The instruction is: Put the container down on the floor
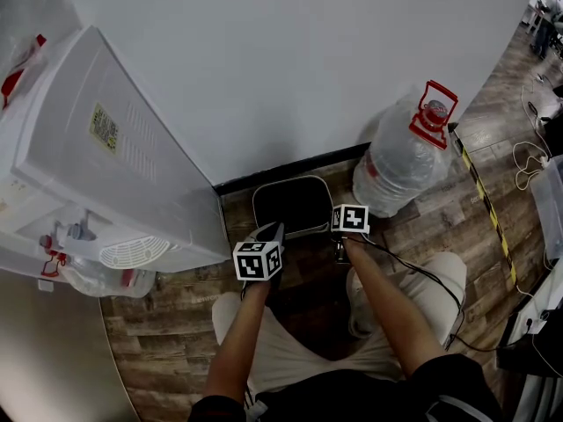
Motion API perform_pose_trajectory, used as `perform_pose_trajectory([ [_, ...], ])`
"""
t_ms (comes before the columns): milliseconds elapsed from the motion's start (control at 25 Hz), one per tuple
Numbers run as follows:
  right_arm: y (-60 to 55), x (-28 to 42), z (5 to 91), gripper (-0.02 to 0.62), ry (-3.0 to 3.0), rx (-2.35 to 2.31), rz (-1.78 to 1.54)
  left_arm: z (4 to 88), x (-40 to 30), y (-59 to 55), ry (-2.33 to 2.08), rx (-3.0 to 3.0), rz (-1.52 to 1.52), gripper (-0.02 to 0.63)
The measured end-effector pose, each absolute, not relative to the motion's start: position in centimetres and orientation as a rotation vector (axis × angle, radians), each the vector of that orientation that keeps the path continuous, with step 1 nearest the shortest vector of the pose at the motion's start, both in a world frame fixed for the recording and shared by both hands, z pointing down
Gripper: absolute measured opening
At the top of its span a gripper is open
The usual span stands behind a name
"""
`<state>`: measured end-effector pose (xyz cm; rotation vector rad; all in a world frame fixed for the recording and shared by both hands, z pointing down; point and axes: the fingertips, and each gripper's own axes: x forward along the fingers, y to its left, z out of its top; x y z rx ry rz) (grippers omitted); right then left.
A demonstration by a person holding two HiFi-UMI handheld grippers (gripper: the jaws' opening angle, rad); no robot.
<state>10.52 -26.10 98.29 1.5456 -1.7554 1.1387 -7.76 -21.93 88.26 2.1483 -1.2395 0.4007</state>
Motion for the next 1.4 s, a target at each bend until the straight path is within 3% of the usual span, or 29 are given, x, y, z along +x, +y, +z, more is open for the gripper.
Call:
perform_pose_trajectory([
  [520, -26.5, 10.4, 96.9, 0.189, -1.763, 1.533, 1.070, 86.7, -10.1, -23.5, -1.304, 2.135, 0.340, 0.015],
  [800, -26.8, 9.8, 94.4, 0.145, -1.805, 1.531, 1.013, 84.6, -11.0, -24.0, -1.337, 2.160, 0.339, 0.015],
  [1400, -27.1, 2.4, 80.5, 0.077, -2.180, 1.426, 0.818, 77.1, -10.1, -23.3, -1.358, 2.292, 0.262, 0.015],
])
